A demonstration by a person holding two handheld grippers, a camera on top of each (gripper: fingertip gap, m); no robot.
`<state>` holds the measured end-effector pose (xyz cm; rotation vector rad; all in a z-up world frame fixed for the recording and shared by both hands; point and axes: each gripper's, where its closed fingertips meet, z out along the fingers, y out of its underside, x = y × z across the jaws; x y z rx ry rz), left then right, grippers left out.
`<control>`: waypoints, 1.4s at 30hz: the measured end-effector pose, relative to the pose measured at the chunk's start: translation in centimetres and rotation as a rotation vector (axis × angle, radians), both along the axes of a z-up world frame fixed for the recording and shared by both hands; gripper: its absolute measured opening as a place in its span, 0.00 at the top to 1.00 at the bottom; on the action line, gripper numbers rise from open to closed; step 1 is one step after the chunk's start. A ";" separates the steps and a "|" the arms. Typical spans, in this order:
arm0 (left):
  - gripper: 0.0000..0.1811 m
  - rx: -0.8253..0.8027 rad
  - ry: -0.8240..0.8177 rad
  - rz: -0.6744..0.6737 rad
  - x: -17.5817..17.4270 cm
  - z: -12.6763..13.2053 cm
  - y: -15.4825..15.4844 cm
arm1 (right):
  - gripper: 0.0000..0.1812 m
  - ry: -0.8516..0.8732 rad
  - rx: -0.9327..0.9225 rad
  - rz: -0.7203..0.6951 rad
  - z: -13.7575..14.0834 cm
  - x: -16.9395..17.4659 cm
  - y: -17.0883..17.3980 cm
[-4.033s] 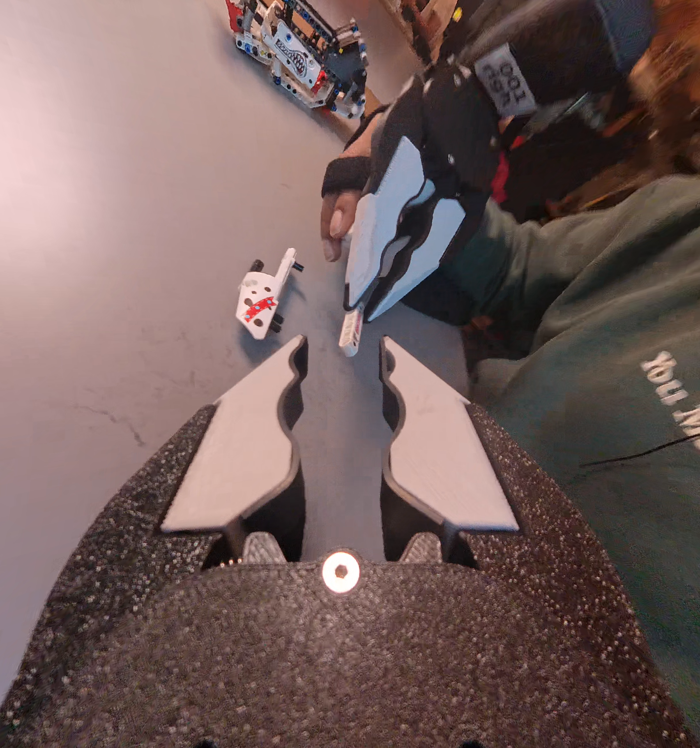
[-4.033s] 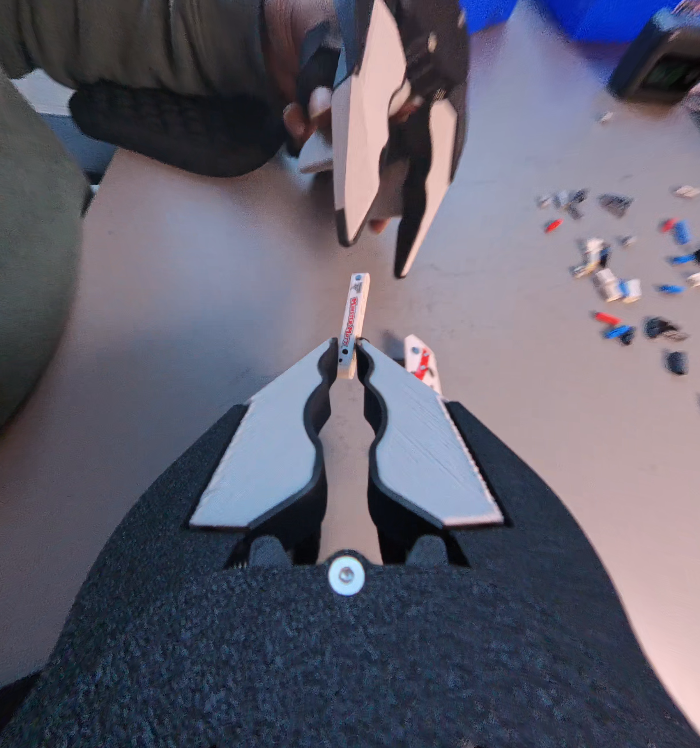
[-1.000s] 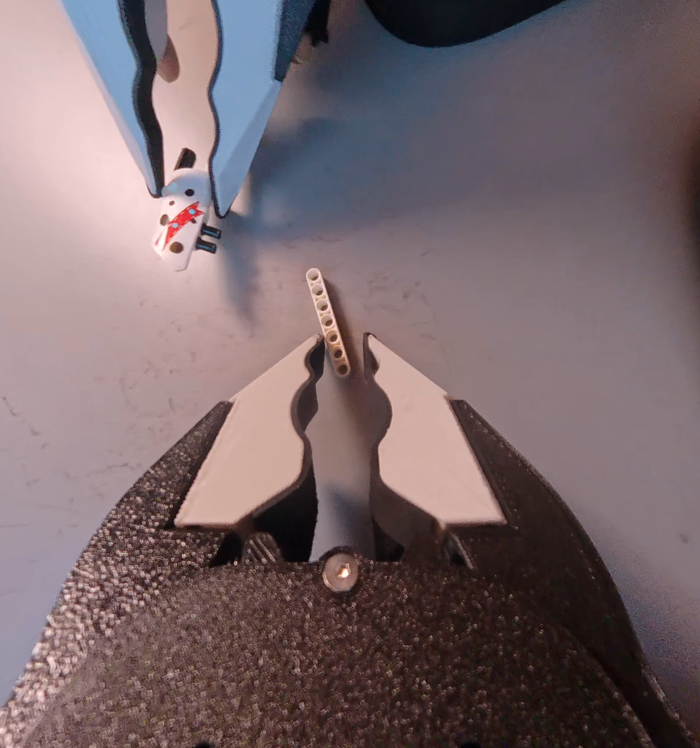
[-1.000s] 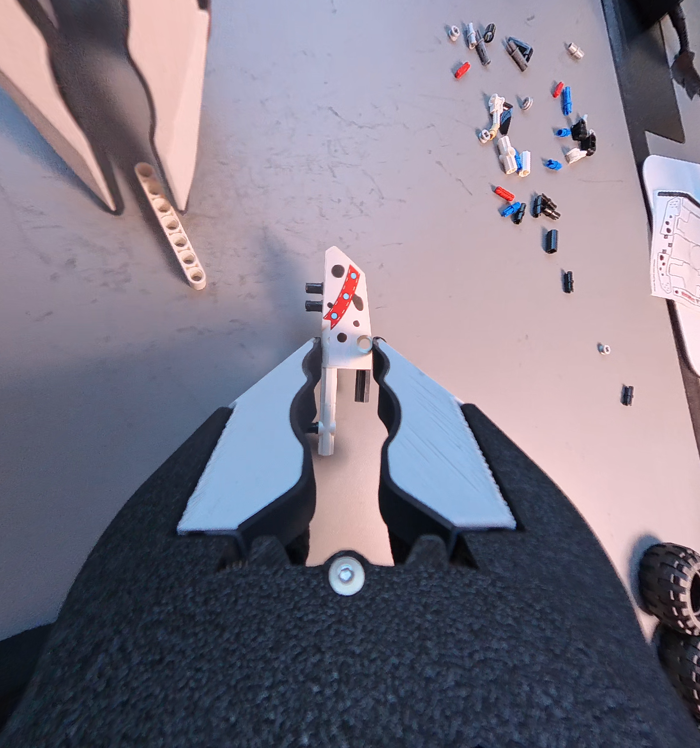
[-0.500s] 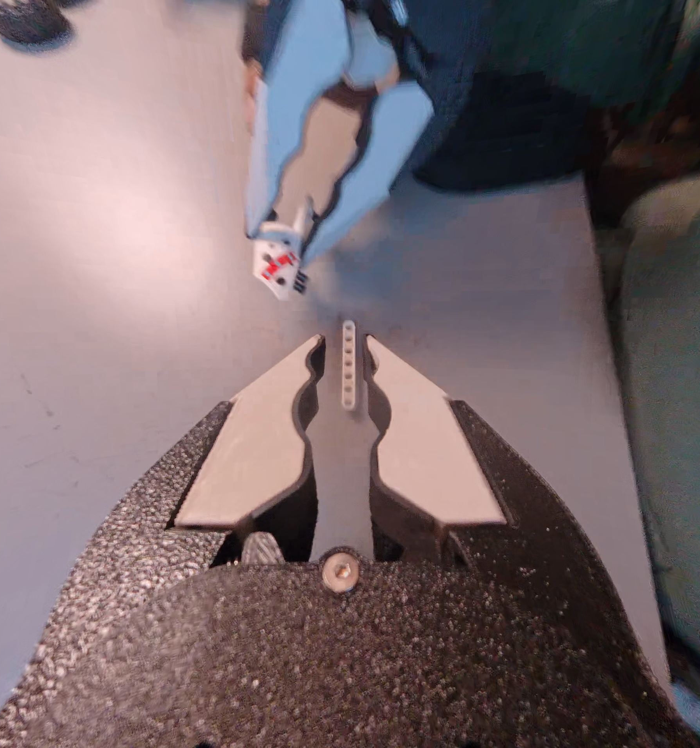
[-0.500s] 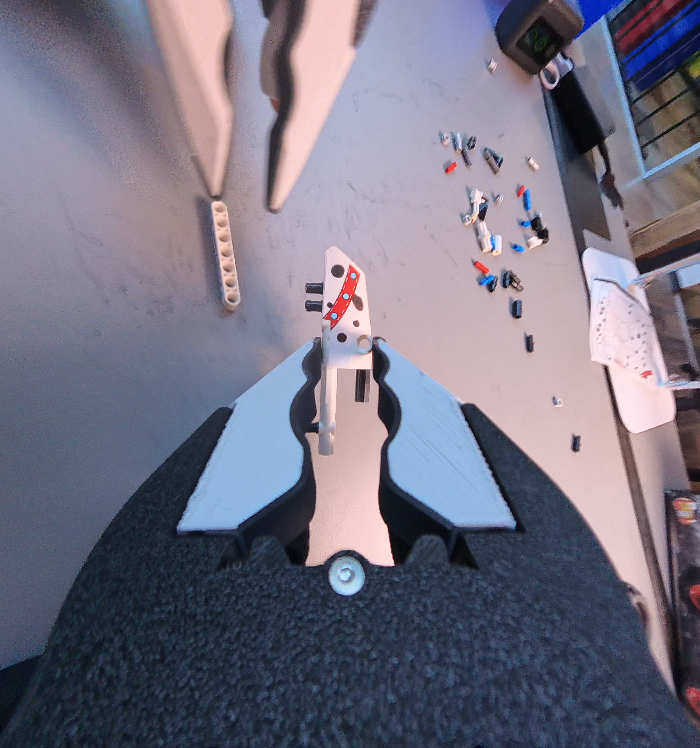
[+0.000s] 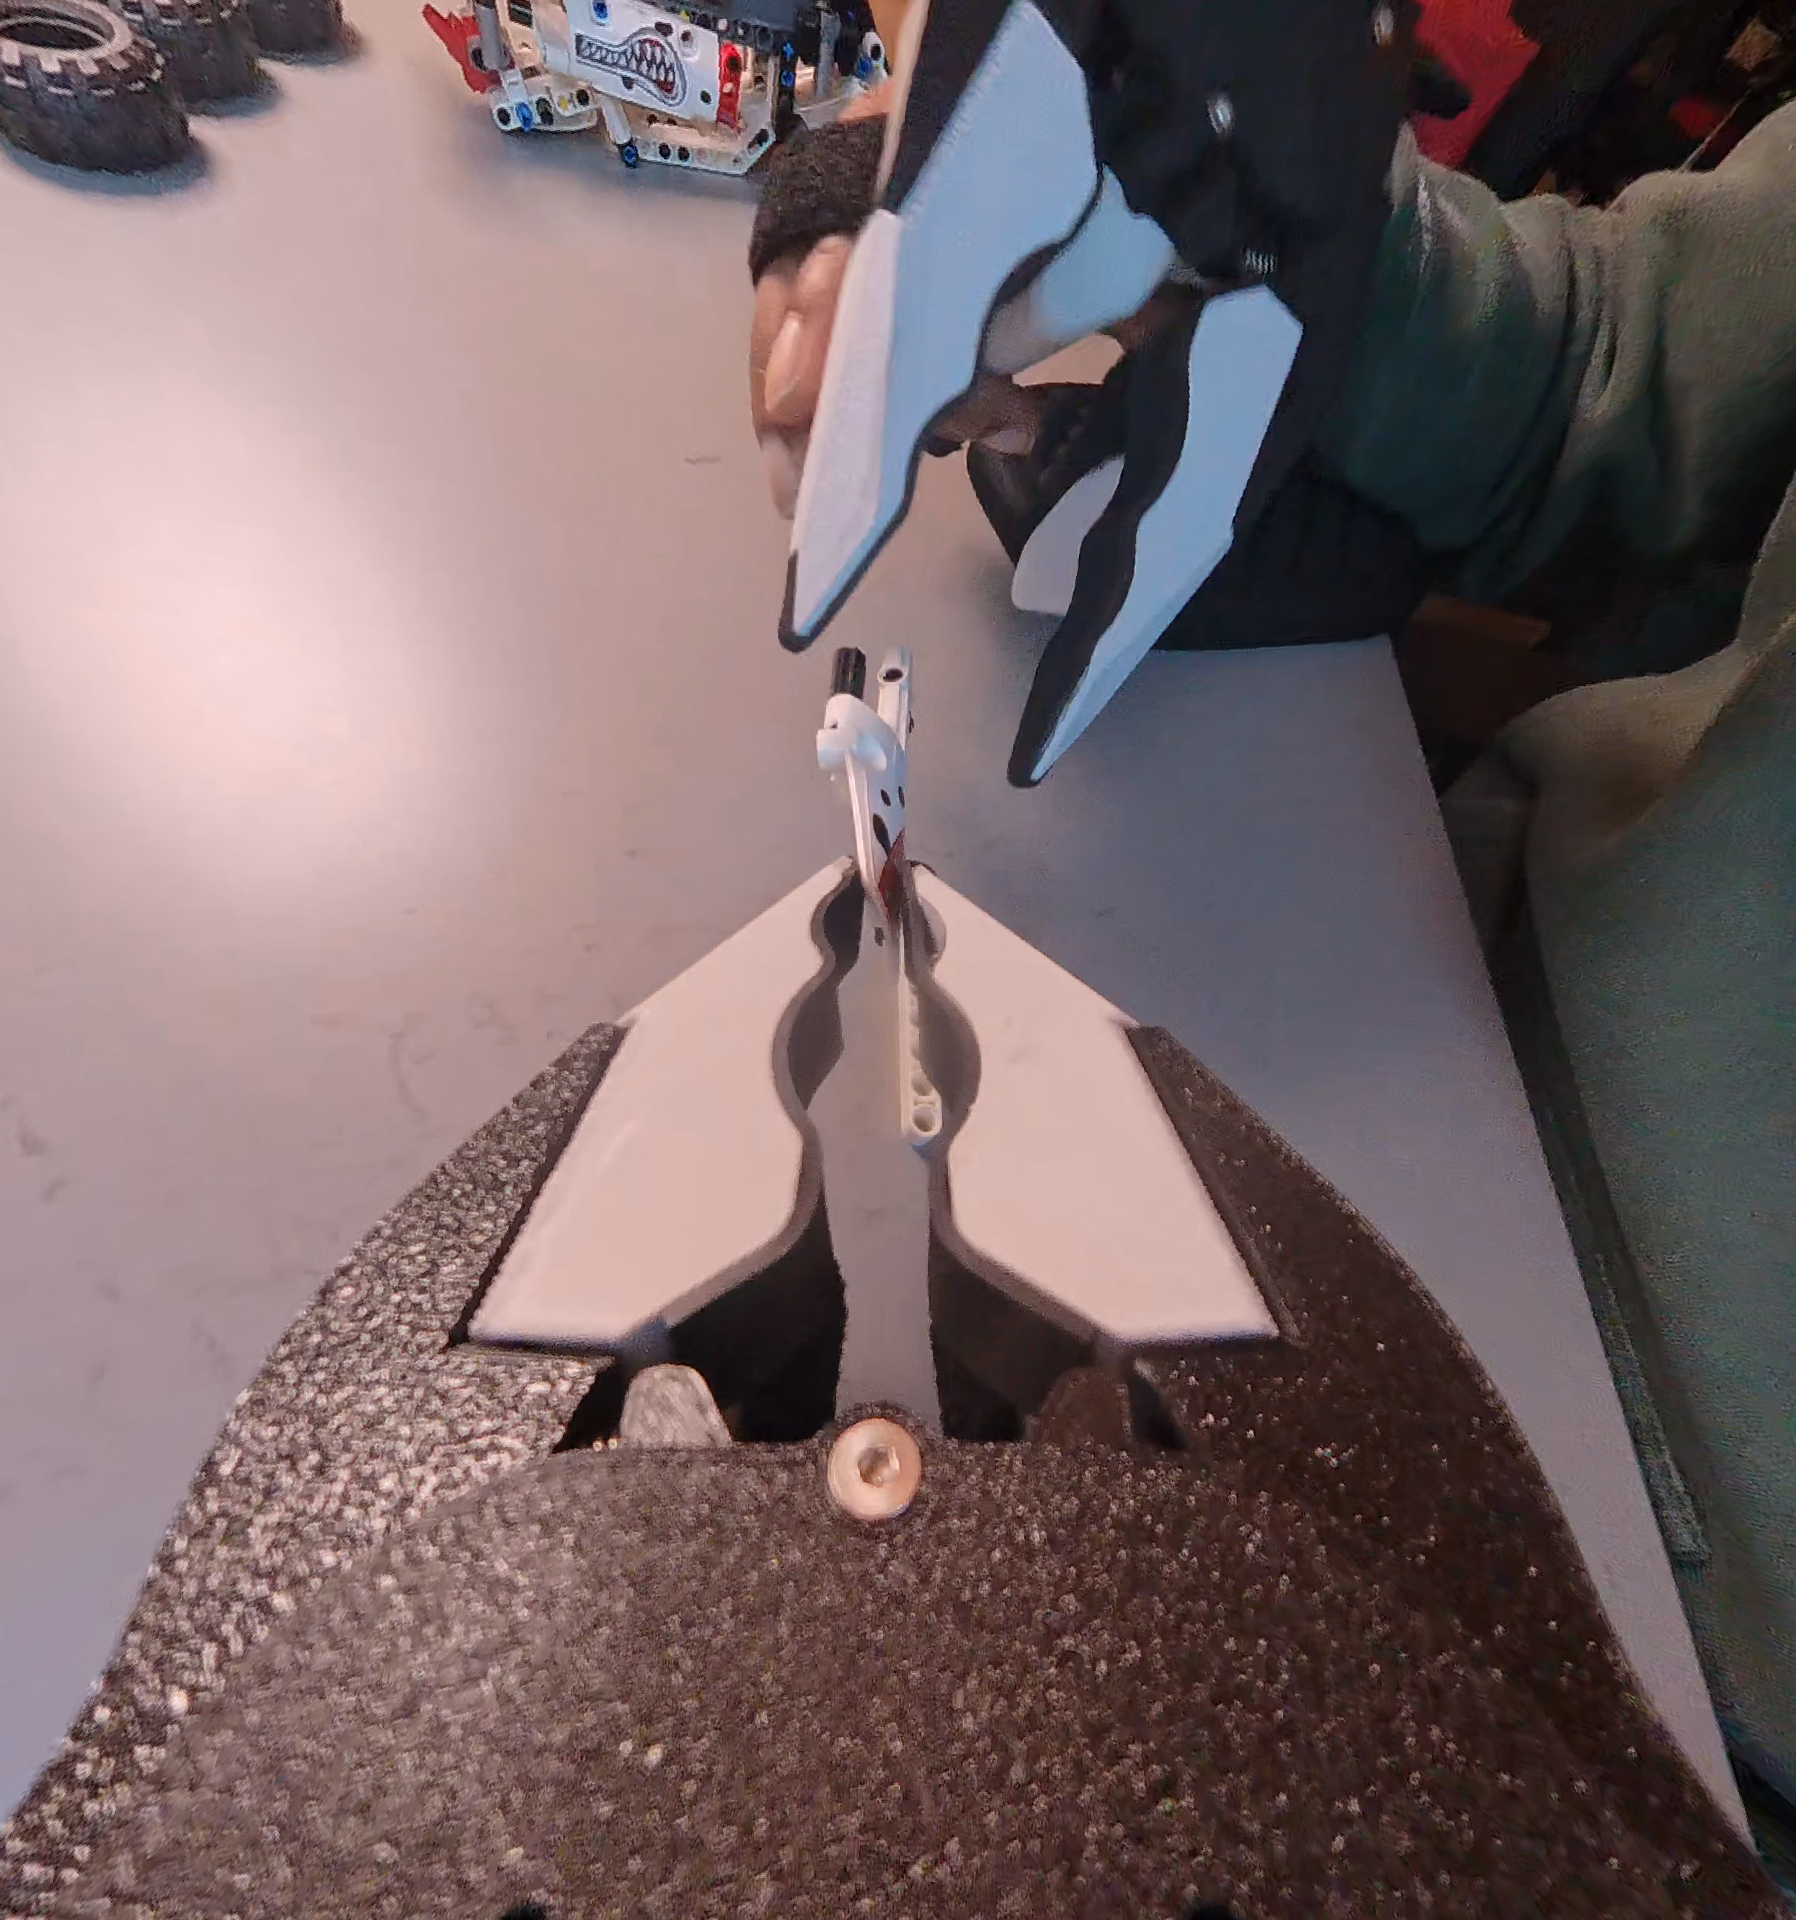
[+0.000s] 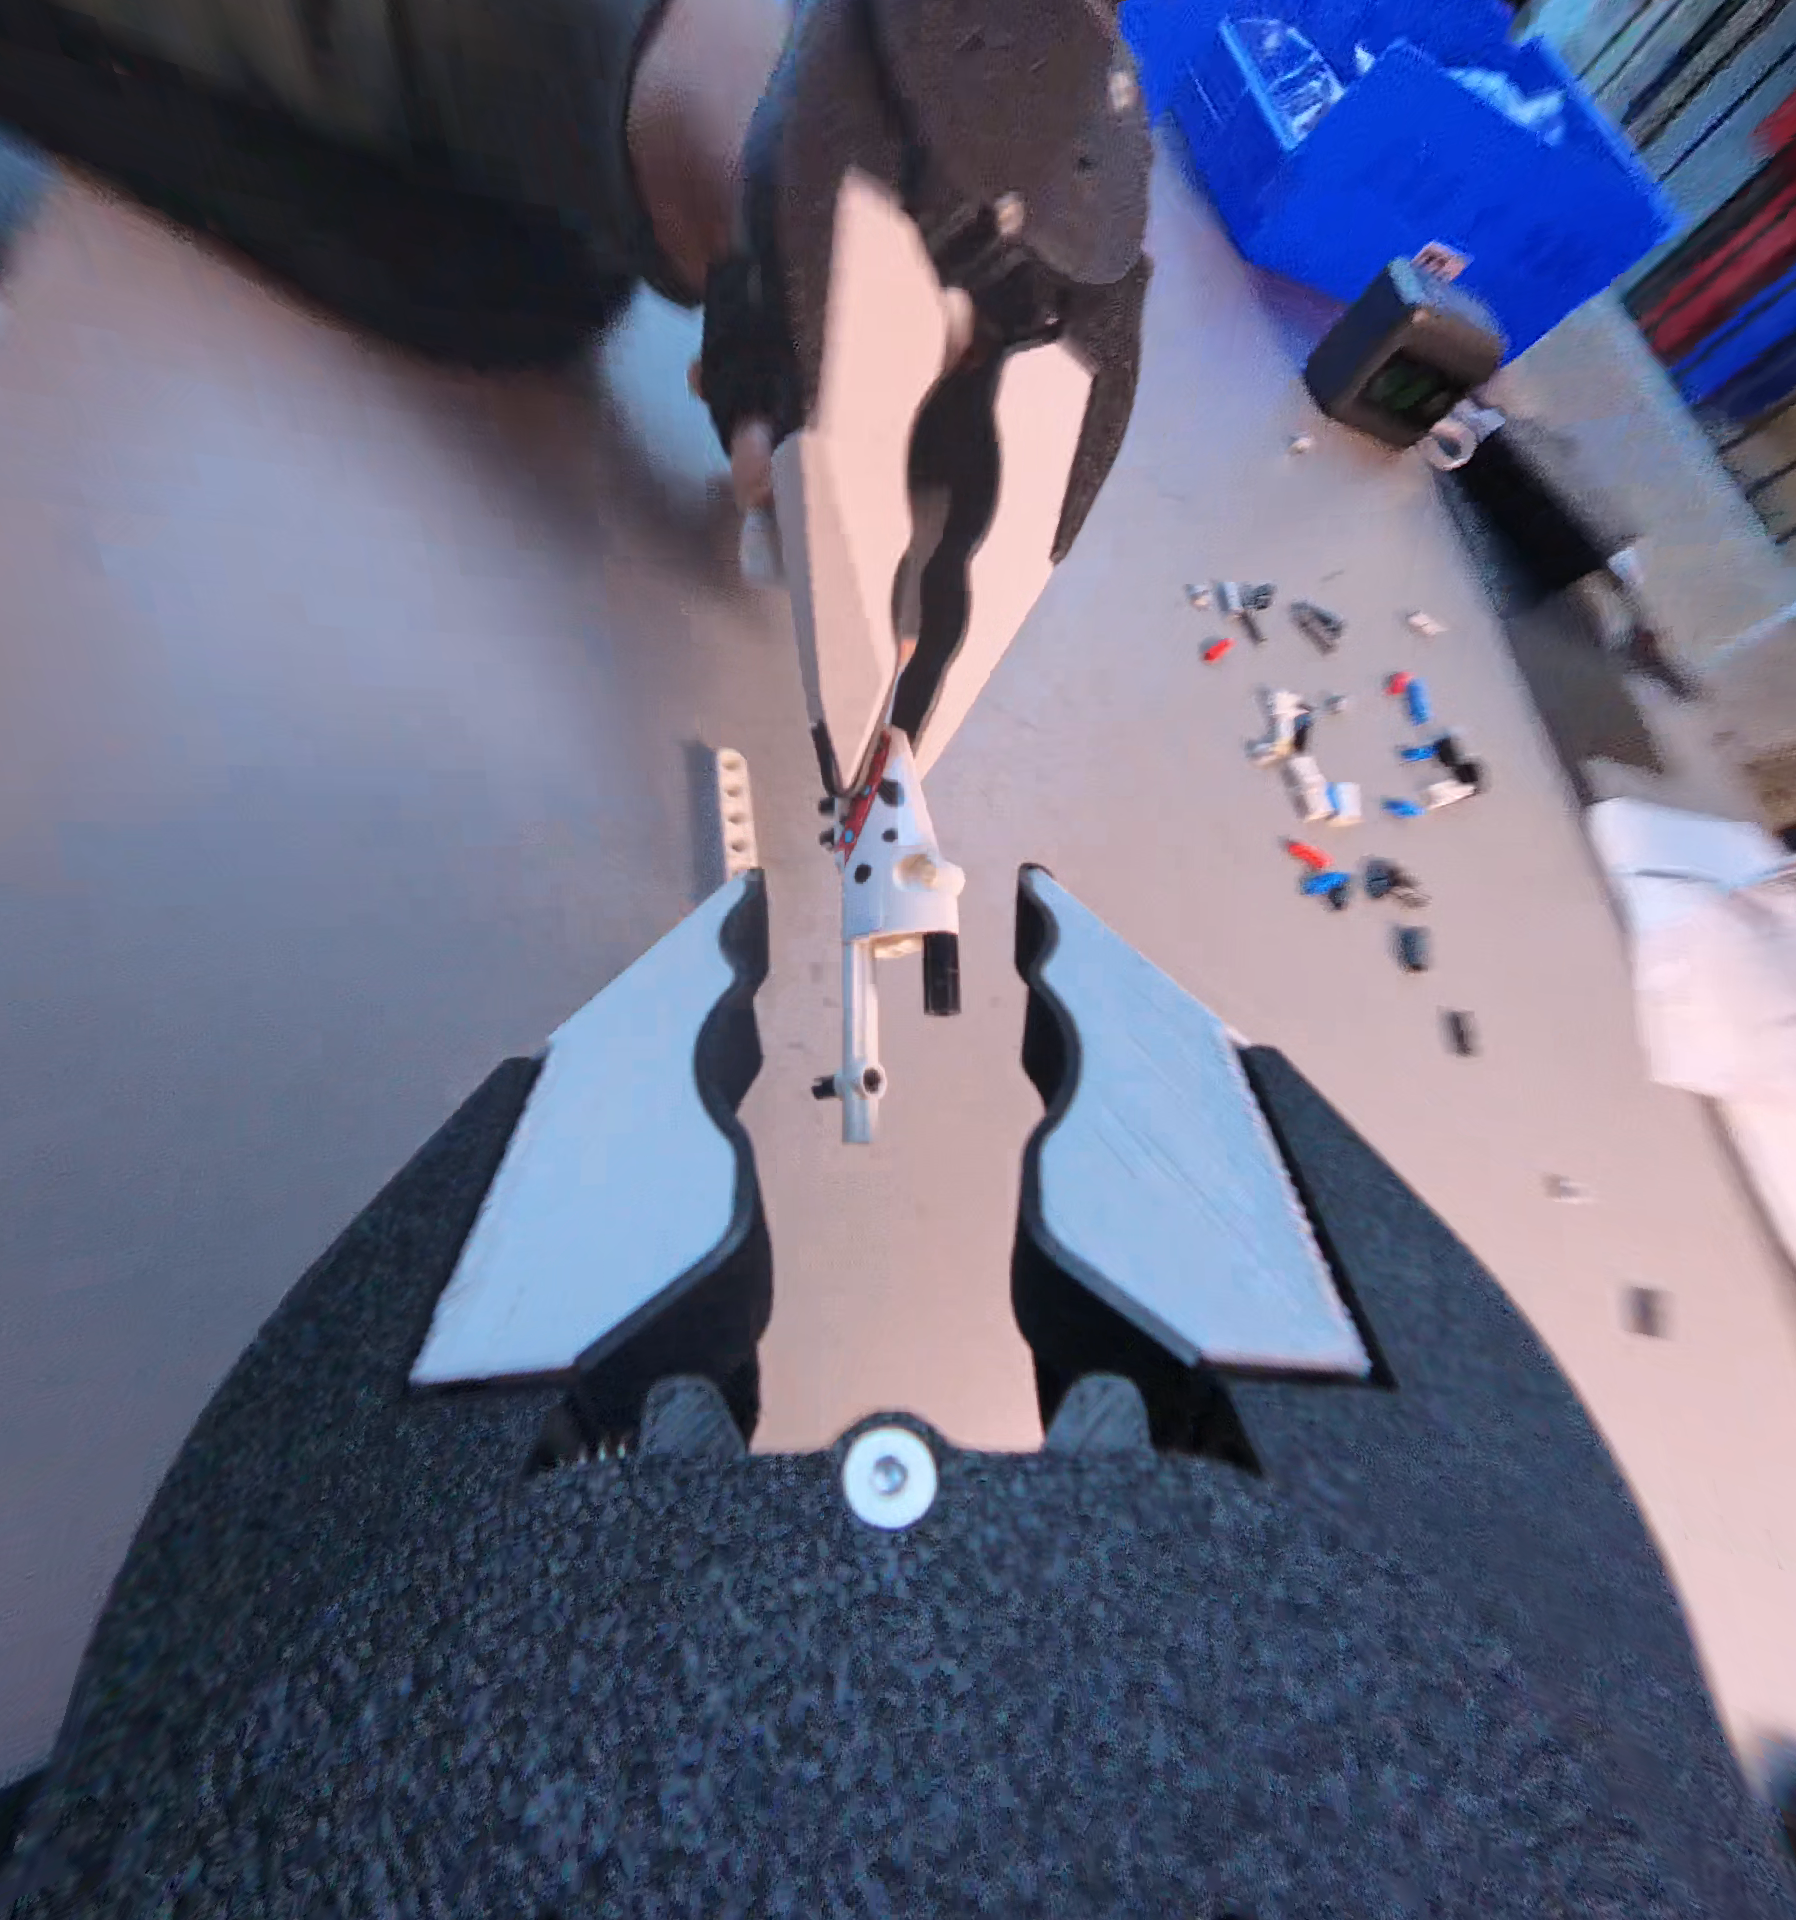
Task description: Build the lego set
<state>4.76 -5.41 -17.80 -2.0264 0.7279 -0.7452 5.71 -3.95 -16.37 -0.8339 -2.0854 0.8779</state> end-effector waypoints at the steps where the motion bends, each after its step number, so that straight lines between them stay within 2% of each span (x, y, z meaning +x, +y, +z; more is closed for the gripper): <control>1: 0.97 0.023 0.023 -0.014 0.3 0.0 -0.1 | 0.74 -0.027 -0.086 0.004 0.3 0.2 0.0; 4: 0.97 0.097 0.093 -0.053 1.5 0.0 0.0 | 0.77 -0.129 -0.142 -0.008 -0.9 0.3 0.8; 7: 0.97 0.113 0.141 -0.066 1.9 -0.5 0.1 | 0.90 -0.204 -0.202 0.041 -2.1 0.6 -0.4; 12: 0.96 0.039 0.208 -0.098 1.8 -2.3 -0.8 | 0.92 -0.302 -0.119 0.076 -3.6 0.9 -1.2; 14: 0.89 -0.010 0.235 -0.099 1.3 -3.0 -1.4 | 0.92 -0.331 -0.060 0.064 -4.1 0.8 -0.8; 17: 0.87 -0.021 0.291 -0.090 0.6 -3.8 -1.8 | 0.92 -0.371 -0.024 0.072 -4.6 0.7 -0.8; 22: 0.91 0.010 0.287 -0.099 1.1 -3.2 -1.8 | 0.92 -0.392 -0.002 0.072 -4.5 0.6 -1.0; 26: 0.91 0.016 0.299 -0.095 0.8 -3.2 -1.8 | 0.93 -0.407 -0.066 0.075 -3.7 1.0 -1.5; 30: 0.93 0.024 0.327 -0.109 1.2 -3.6 -1.9 | 0.93 -0.450 -0.089 0.060 -4.3 1.1 -1.7; 42: 1.00 0.024 0.241 -0.117 1.5 -2.6 -2.0 | 0.93 -0.474 -0.120 0.039 -4.3 1.2 -1.8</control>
